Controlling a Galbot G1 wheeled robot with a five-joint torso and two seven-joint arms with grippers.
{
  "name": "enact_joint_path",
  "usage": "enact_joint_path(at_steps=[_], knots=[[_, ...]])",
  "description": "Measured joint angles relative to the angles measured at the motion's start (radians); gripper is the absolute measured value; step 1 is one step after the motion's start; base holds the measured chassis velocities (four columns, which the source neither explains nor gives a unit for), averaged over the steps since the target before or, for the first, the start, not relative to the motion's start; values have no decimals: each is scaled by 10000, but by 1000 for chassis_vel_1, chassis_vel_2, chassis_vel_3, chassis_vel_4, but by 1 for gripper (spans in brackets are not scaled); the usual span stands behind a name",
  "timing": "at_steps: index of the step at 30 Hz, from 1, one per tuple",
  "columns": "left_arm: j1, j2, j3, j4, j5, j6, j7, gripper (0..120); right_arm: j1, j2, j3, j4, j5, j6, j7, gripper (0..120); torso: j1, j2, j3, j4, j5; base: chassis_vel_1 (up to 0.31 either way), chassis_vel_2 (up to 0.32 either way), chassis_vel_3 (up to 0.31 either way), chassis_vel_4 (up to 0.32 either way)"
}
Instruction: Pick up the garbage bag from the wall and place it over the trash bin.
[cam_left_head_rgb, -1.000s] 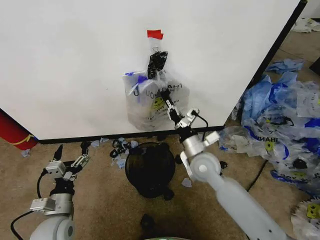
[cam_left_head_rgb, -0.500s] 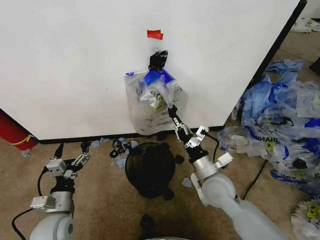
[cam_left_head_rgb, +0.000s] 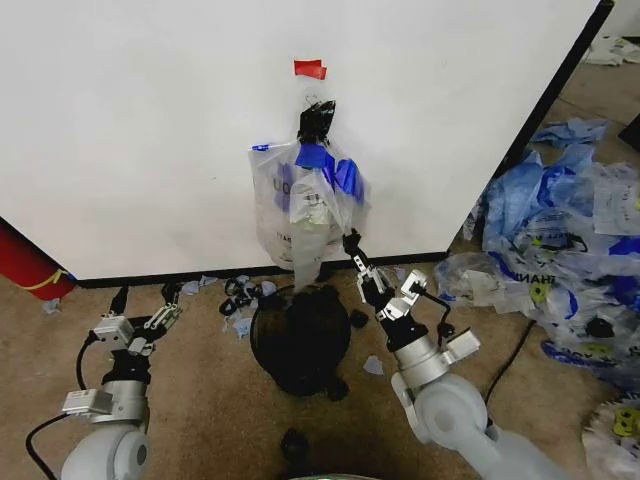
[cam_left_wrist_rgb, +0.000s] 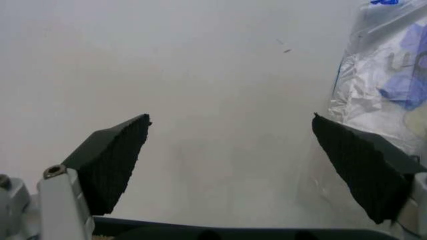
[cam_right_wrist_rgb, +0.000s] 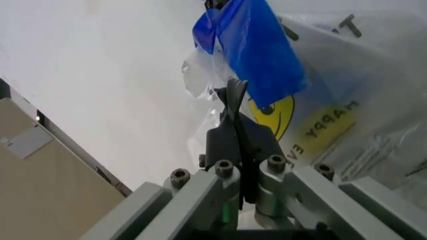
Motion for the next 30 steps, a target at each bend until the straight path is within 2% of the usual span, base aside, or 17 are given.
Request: enact_joint_path(at_steps=[17,30], knots=[[18,99,-14,12,-101,-61,4,97,-877,-381,-124,172,-837,638,-59,0,0,0,0,0,0,0,0,0,0],[6,116,-13,104,-152,-163,12,97,-2115,-734,37,458,-1859,1395,-189,0,0,0,-1,0,0,0,0,0,0]])
